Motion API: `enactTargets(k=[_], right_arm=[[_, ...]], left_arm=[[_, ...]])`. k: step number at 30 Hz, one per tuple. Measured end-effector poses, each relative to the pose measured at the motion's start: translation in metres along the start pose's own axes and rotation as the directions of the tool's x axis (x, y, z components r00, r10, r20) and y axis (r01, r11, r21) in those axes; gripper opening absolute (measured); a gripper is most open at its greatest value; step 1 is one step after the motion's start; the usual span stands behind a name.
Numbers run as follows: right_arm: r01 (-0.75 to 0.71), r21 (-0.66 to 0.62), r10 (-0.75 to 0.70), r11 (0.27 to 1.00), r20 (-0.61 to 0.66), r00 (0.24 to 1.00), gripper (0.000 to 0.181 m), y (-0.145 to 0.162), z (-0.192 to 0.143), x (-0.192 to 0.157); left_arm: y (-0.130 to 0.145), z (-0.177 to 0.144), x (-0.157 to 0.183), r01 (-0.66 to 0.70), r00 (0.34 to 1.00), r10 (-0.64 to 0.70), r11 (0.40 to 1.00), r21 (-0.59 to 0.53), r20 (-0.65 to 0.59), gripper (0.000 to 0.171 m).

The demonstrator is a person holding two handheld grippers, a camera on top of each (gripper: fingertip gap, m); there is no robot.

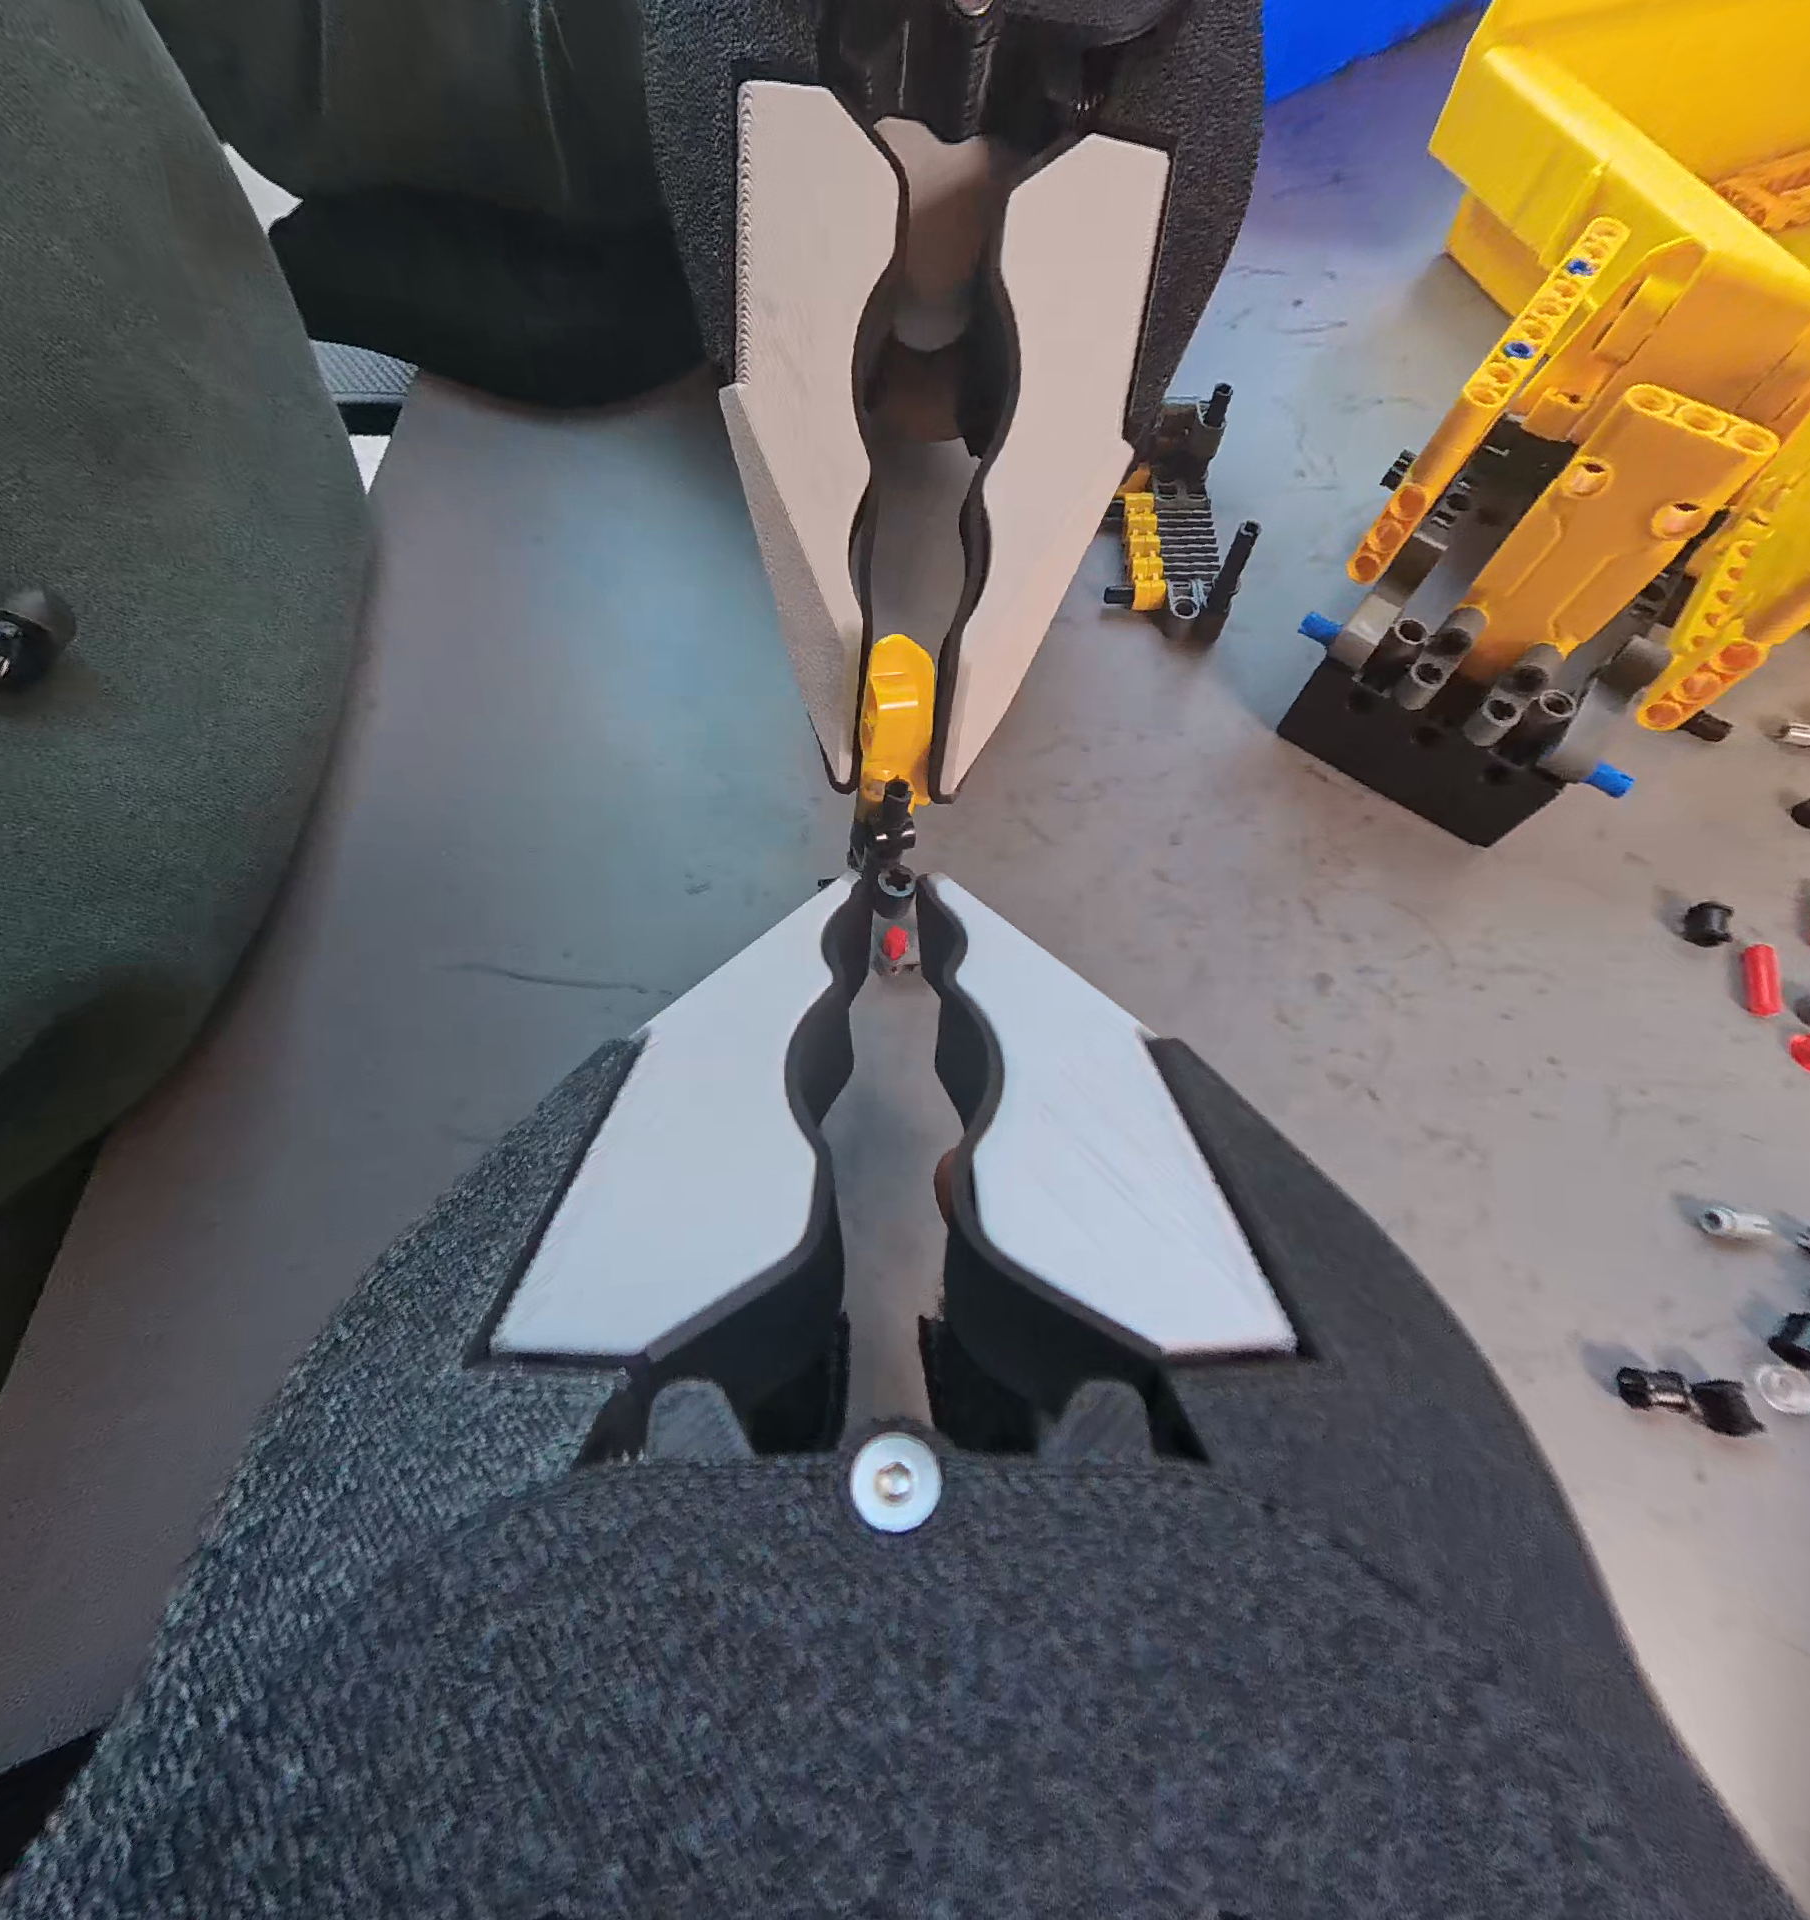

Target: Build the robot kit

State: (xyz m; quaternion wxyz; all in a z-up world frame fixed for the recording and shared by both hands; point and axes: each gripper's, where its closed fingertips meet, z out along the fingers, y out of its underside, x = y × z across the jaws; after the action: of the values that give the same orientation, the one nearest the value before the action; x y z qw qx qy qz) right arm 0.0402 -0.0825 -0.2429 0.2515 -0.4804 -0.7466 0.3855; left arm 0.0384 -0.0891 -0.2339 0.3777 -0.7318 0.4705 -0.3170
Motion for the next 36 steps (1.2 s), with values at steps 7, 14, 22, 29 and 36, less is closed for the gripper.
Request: enactTargets(k=[7,14,22,29,36], right_arm=[[0.028,-0.017,-0.028,0.999,-0.004,1.0,0.007,0.004,0.002,-0.003],[0.064,-0.028,-0.064,0.998,0.015,0.998,0.013,0.009,0.001,-0.008],[0.091,0.001,-0.091,0.996,-0.003,0.996,0.006,0.005,0.001,-0.005],[0.059,0.023,-0.059,0.998,-0.001,0.998,0.006,0.004,-0.001,0.0],[0.04,0.019,-0.04,0.999,0.009,0.999,0.006,0.005,0.001,-0.001]], left_arm=[[0.003,0.003,0.002,-0.015,1.0,0.016,1.0,-0.019,0.01,0.012],[0.004,0.006,0.003,-0.105,0.992,0.108,0.993,-0.056,0.058,0.012],[0.0,0.006,0.004,-0.17,0.979,0.175,0.984,-0.057,0.101,0.012],[0.007,0.006,-0.001,-0.091,0.993,0.095,0.994,-0.054,0.07,0.016],[0.011,0.012,-0.001,-0.086,0.992,0.093,0.992,-0.089,0.085,0.016]])
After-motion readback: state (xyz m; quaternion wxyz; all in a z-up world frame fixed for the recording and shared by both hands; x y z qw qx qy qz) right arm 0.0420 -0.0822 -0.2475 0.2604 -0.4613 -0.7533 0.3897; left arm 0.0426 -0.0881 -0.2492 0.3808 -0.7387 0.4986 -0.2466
